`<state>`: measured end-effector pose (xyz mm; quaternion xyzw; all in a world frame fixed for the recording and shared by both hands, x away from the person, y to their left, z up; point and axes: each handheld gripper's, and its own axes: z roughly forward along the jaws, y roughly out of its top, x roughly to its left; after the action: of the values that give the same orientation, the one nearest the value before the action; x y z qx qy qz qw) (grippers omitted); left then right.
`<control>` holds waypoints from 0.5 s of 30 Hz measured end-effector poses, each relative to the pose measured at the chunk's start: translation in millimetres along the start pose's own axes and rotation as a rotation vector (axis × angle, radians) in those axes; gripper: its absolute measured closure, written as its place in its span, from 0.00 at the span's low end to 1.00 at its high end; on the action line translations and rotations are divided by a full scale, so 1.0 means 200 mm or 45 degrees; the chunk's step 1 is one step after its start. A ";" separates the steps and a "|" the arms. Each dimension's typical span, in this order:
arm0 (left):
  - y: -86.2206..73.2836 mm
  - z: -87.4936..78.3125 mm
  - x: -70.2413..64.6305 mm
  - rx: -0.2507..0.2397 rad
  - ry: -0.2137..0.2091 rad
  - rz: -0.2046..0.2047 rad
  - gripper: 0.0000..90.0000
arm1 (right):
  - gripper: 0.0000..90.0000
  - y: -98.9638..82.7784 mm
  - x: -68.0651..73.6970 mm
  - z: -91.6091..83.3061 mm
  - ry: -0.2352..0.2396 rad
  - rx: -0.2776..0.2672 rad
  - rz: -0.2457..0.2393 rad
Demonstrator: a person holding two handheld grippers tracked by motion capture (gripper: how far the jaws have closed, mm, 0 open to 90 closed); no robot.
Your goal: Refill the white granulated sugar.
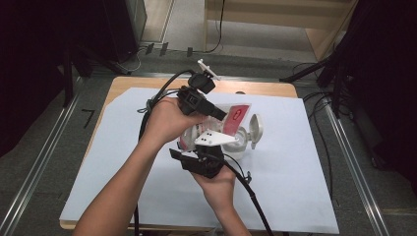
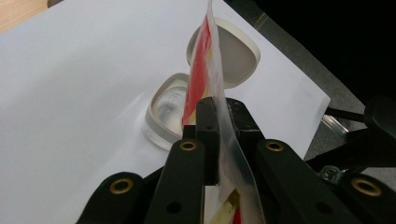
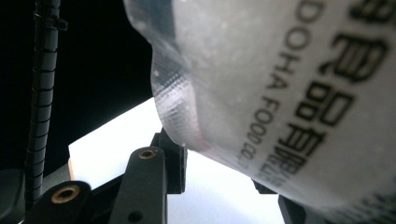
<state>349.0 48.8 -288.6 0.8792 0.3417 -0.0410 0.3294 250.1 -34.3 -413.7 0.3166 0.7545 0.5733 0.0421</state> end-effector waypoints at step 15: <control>0.02 0.00 -0.01 0.012 0.012 0.005 0.96 | 0.71 0.01 -0.01 -0.01 0.003 -0.003 0.003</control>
<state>350.2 46.0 -285.9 0.8816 0.3412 -0.0379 0.3239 251.1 -36.3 -411.3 0.3167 0.7534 0.5748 0.0408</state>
